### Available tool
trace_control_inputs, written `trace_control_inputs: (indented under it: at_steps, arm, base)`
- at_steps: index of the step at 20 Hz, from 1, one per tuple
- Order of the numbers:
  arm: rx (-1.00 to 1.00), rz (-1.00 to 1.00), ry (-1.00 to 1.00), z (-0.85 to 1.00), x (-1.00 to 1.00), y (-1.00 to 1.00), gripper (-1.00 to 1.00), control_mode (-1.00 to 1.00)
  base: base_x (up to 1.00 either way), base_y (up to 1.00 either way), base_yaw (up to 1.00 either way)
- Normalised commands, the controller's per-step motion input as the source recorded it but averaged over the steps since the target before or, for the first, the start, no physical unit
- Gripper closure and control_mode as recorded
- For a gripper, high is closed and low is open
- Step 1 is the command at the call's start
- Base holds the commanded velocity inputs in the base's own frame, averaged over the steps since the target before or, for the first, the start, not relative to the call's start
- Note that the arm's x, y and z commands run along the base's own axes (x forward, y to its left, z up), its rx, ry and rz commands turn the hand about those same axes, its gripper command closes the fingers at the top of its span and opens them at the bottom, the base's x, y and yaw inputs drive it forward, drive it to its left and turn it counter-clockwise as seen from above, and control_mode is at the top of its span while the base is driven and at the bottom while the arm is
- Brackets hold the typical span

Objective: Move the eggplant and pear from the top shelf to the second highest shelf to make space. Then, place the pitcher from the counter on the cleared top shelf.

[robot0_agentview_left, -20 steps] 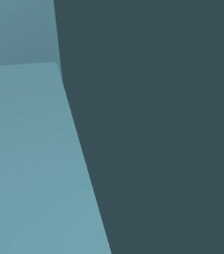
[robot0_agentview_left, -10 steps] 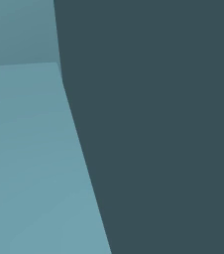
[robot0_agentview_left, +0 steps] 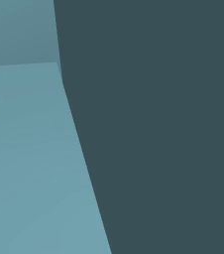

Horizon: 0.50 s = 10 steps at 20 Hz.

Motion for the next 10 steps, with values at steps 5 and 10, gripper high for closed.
trace_control_inputs:
  at_steps: [5,10]
  arm:
    - [-0.11,0.0,0.0,-0.89,-0.25,0.08,-1.0,-1.0]
    - [-0.04,0.0,0.0,-0.18,-0.32,0.06,-1.0,-1.0]
  base:
    - [0.0,0.0,0.0]
    - [0.0,0.0,0.0]
